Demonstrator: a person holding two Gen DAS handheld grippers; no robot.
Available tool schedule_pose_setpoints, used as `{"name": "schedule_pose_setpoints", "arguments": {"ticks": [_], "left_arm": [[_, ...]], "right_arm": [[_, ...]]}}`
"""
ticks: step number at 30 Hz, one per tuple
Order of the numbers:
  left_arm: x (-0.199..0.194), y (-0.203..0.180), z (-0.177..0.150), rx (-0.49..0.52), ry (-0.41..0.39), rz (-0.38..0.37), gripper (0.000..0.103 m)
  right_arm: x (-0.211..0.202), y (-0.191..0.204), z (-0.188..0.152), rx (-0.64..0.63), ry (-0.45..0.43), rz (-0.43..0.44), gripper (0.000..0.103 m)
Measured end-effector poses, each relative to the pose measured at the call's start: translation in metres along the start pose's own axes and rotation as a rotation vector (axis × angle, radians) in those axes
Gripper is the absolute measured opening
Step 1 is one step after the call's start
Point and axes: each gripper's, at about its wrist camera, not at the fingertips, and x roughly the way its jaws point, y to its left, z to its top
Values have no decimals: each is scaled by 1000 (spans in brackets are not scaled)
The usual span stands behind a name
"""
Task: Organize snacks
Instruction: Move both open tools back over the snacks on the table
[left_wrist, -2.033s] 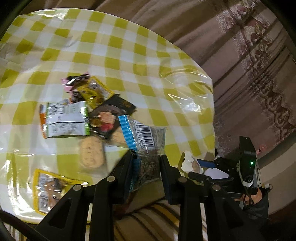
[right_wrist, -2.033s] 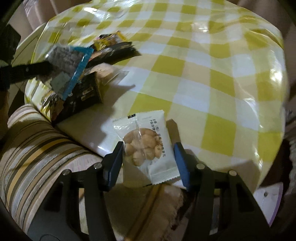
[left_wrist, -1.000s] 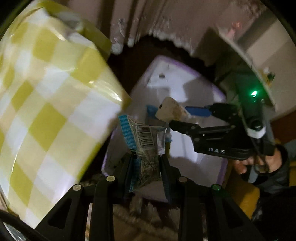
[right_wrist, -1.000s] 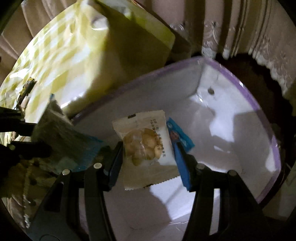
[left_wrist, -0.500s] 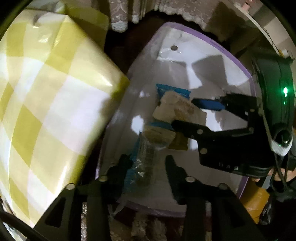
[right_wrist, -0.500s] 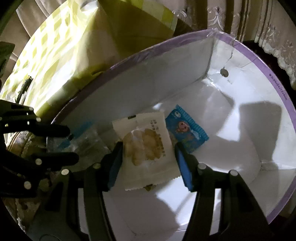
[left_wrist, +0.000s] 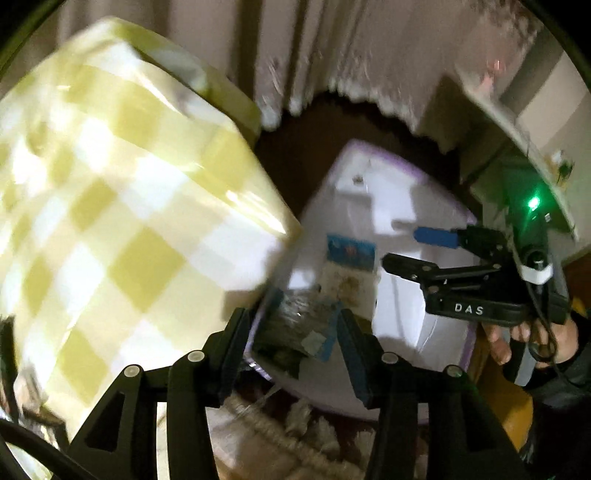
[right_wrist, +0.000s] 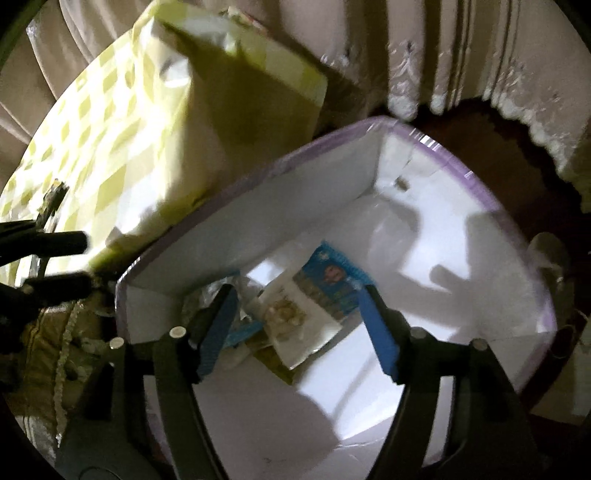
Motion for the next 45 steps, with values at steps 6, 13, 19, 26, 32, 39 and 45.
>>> {"name": "schedule_pose_setpoints", "arguments": {"ticks": [6,13,19,26,32,39,45], "left_arm": [[-64,42,-39,-150,-183,87,59],[-118,89,-111,-383,-266,346,64],[-165,136,-169,-549,-343,399,64],[-186,183,-239,-681,-316,310,64],[-190,206,-286,-754,-265,310,64],[-172,240,-298,-837,-174,281,64],[-139,258,-280,-792,-29,305,67]], "right_arm": [[-34,23,12,-40,-82,-29,78],[-61,90,20,-162,-166,-30,85],[-77,149,23,-261,-201,-27,92],[-79,219,17,-367,-195,36,95],[-58,268,7,-403,-76,223,95],[-27,326,-7,-491,24,266,95],[-13,355,-15,-541,75,262,95]]}}
